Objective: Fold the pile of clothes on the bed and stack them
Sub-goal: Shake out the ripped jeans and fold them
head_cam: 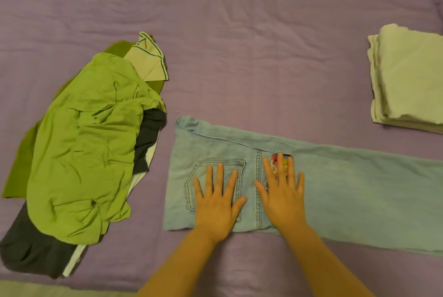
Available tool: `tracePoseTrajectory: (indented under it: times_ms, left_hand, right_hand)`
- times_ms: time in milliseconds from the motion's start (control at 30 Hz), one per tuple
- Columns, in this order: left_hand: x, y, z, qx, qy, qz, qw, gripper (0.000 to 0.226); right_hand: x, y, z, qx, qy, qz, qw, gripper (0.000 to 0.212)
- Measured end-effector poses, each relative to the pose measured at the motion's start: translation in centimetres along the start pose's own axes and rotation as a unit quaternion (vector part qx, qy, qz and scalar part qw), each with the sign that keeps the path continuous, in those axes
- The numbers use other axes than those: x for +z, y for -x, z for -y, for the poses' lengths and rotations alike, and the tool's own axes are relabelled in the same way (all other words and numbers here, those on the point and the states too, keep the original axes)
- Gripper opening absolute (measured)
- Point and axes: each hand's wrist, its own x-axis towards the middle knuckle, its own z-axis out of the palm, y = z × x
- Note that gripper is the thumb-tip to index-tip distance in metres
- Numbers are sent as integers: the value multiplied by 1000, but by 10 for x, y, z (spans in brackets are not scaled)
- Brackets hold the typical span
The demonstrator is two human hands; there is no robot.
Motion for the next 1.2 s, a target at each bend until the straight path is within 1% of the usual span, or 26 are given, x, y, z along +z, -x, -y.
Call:
tracePoseTrajectory:
  times_ms: [100,133,167,200,267,300,367,400,433,467,500,567,600,633,667,733,767,800,833,867,900,933,1033,1100,1133,1200]
  left_hand:
    - [1,-4,16,39,2,-45,998,65]
    - [-2,-2,24,29,11,-57,998,64]
    - [-6,-2,33,-1,29,-77,997,63]
    - [-11,-1,44,-52,59,-88,993,65]
    - [-22,-2,66,-169,147,-80,971,78]
    - [-27,-2,75,-204,182,-65,960,84]
    - [-36,-4,85,-217,241,-54,944,91]
    - [-40,-6,86,-214,294,-57,930,92]
    - [-45,-9,86,-219,364,-55,904,93]
    - [-51,-10,86,-232,438,-44,867,91]
    - [-58,-10,84,-247,504,-31,827,84]
    - [-73,-6,82,-252,603,-1,757,56]
    - [-81,-1,80,-236,633,17,737,44]
    - [-90,3,77,-215,657,35,721,38]
    - [-100,7,73,-190,679,54,707,38]
    - [-117,14,61,-130,706,101,689,42]
    - [-125,16,52,-106,707,121,689,48]
    - [-132,18,43,-93,702,134,693,54]
    - [-137,18,33,-87,696,138,699,58]
    - [-141,18,21,-76,689,139,707,58]
    - [-145,18,8,-58,681,145,715,54]
    - [-150,18,-6,-37,674,156,721,51]
    - [-155,13,-55,4,644,180,743,45]
    - [-152,8,-90,37,604,156,781,28]
    - [-148,6,-107,61,568,128,811,27]
    - [-134,1,-138,121,451,65,882,41]
  right_hand:
    - [10,-5,-6,2,19,12,1000,69]
    - [9,-6,-6,4,18,22,1000,69]
    - [7,-6,-5,6,10,24,1000,69]
    - [4,-5,-4,9,-5,23,1000,69]
    - [3,3,-2,16,-45,11,999,68]
    - [4,7,-3,18,-59,7,998,70]
    - [6,14,-5,31,-61,33,997,81]
    - [7,15,-5,41,-54,52,996,86]
    - [6,14,-3,55,-43,69,995,88]
    - [2,13,2,70,-26,83,994,86]
    - [-5,13,8,84,-11,89,992,84]
    - [-22,15,27,88,-22,73,993,79]
    - [-32,18,41,77,-67,66,993,74]
    - [-42,20,57,65,-151,71,984,72]
    - [-55,22,75,61,-261,89,959,71]
    - [-82,25,110,85,-470,133,868,73]
    - [-94,26,121,99,-517,134,839,76]
    - [-103,27,126,110,-535,126,828,79]
    - [-111,28,125,114,-549,114,820,77]
    - [-118,29,120,111,-561,99,814,67]
    - [-126,29,110,108,-565,82,814,54]
    - [-131,29,97,112,-560,59,819,46]
    - [-153,34,46,164,-529,-20,832,23]
    - [-164,41,3,185,-521,-46,832,13]
    - [-169,44,-19,196,-522,-52,829,13]
    - [-177,52,-61,218,-525,-60,821,12]
